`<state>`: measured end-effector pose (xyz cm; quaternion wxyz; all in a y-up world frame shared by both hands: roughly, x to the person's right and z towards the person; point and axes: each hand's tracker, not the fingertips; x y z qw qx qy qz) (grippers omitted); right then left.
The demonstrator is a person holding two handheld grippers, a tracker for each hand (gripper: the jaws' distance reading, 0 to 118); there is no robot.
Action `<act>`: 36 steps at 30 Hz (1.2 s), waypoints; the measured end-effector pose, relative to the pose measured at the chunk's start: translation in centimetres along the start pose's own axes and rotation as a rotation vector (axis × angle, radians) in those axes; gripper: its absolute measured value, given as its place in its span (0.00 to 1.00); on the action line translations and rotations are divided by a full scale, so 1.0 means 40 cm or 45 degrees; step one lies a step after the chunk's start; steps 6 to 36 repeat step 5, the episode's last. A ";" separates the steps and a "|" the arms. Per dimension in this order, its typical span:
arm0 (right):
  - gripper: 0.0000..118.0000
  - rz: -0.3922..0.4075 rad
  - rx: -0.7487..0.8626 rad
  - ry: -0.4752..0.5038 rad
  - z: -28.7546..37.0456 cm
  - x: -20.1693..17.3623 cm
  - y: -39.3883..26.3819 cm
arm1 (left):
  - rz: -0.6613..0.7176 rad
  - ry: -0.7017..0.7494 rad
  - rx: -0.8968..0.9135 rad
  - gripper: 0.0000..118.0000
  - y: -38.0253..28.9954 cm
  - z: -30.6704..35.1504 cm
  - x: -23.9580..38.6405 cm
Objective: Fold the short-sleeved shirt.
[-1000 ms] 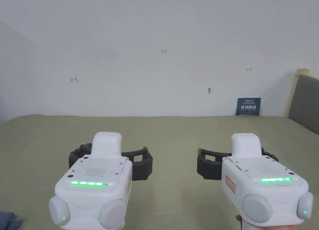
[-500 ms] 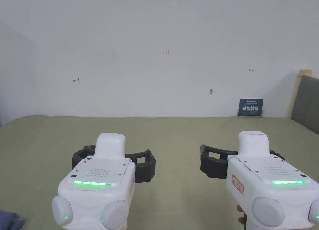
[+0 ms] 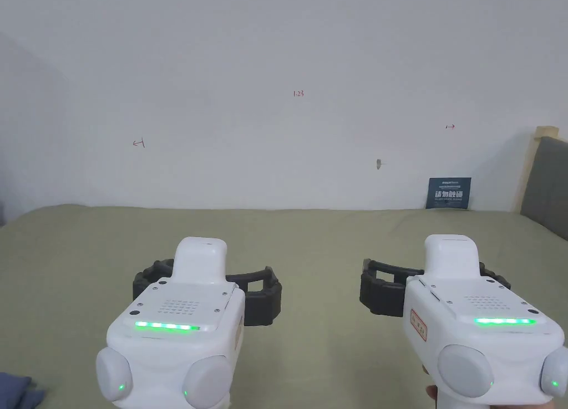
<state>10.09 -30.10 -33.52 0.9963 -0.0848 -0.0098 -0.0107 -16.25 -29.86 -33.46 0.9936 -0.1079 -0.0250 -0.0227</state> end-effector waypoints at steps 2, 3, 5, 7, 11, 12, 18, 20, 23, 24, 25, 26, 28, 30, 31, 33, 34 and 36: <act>1.00 -0.054 -0.037 0.039 -0.002 0.008 0.006 | -0.002 -0.001 0.003 1.00 0.002 0.002 0.000; 1.00 -0.097 -0.070 0.062 0.000 0.012 0.010 | -0.004 -0.003 0.003 1.00 0.003 0.002 -0.001; 1.00 -0.154 -0.115 0.109 0.006 0.021 0.020 | -0.008 -0.007 0.002 1.00 0.004 0.004 -0.002; 1.00 -0.154 -0.115 0.109 0.006 0.021 0.020 | -0.008 -0.007 0.002 1.00 0.004 0.004 -0.002; 1.00 -0.154 -0.115 0.109 0.006 0.021 0.020 | -0.008 -0.007 0.002 1.00 0.004 0.004 -0.002; 1.00 -0.154 -0.115 0.109 0.006 0.021 0.020 | -0.008 -0.007 0.002 1.00 0.004 0.004 -0.002; 1.00 -0.154 -0.115 0.109 0.006 0.021 0.020 | -0.008 -0.007 0.002 1.00 0.004 0.004 -0.002; 1.00 -0.154 -0.115 0.109 0.006 0.021 0.020 | -0.008 -0.007 0.002 1.00 0.004 0.004 -0.002; 1.00 -0.154 -0.115 0.109 0.006 0.021 0.020 | -0.008 -0.007 0.002 1.00 0.004 0.004 -0.002; 1.00 -0.154 -0.115 0.109 0.006 0.021 0.020 | -0.008 -0.007 0.002 1.00 0.004 0.004 -0.002; 1.00 -0.154 -0.115 0.109 0.006 0.021 0.020 | -0.008 -0.007 0.002 1.00 0.004 0.004 -0.002; 1.00 -0.154 -0.115 0.109 0.006 0.021 0.020 | -0.008 -0.007 0.002 1.00 0.004 0.004 -0.002; 1.00 -0.154 -0.115 0.109 0.006 0.021 0.020 | -0.008 -0.007 0.002 1.00 0.004 0.004 -0.002; 1.00 -0.154 -0.115 0.109 0.006 0.021 0.020 | -0.008 -0.007 0.002 1.00 0.004 0.004 -0.002; 1.00 -0.154 -0.115 0.109 0.006 0.021 0.020 | -0.008 -0.007 0.002 1.00 0.004 0.004 -0.002; 1.00 -0.154 -0.115 0.109 0.006 0.021 0.020 | -0.008 -0.007 0.002 1.00 0.004 0.004 -0.002; 1.00 -0.154 -0.115 0.109 0.006 0.021 0.020 | -0.008 -0.007 0.002 1.00 0.004 0.004 -0.002; 1.00 -0.154 -0.115 0.109 0.006 0.021 0.020 | -0.008 -0.007 0.002 1.00 0.004 0.004 -0.002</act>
